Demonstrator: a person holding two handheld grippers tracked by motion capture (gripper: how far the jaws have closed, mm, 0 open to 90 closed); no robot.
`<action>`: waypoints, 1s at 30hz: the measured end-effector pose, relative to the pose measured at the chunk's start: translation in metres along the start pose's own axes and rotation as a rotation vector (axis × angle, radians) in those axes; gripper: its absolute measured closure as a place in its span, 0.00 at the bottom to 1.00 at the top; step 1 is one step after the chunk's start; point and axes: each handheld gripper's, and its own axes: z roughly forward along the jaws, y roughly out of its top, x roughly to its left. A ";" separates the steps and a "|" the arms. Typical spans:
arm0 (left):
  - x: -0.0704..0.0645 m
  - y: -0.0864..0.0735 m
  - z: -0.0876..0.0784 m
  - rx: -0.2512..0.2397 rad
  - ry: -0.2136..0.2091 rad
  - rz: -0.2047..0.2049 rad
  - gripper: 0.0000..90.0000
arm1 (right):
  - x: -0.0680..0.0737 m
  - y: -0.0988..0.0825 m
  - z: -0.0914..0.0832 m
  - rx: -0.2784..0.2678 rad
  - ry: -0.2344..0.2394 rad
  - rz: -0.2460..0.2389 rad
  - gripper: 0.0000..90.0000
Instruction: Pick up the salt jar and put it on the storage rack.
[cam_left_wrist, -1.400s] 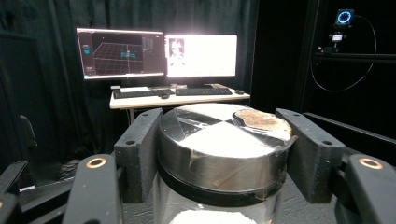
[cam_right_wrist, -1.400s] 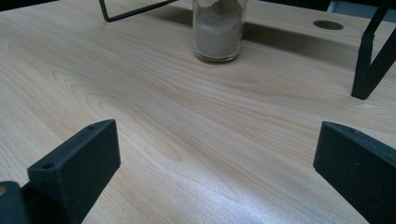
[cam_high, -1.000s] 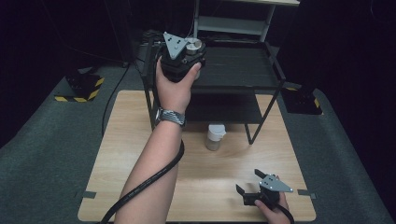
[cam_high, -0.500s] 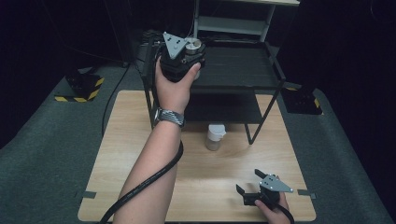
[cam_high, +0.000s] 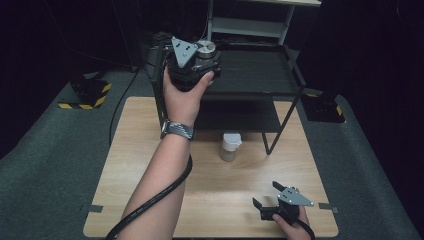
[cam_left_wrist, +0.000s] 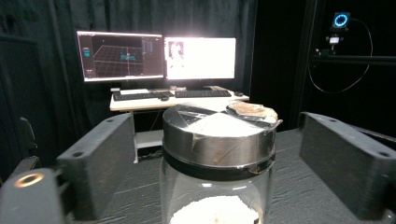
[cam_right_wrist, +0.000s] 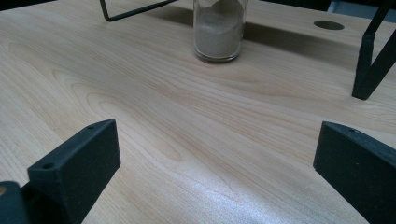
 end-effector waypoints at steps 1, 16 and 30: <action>-0.001 -0.001 -0.001 -0.005 0.005 0.002 0.07 | 0.000 0.000 0.000 0.001 0.000 0.000 0.00; 0.005 -0.021 -0.030 -0.026 -0.020 0.034 0.00 | 0.001 0.001 0.000 0.005 0.000 -0.009 0.00; 0.020 -0.057 -0.068 -0.037 -0.063 0.040 0.00 | 0.002 0.001 0.000 0.004 -0.004 -0.015 0.00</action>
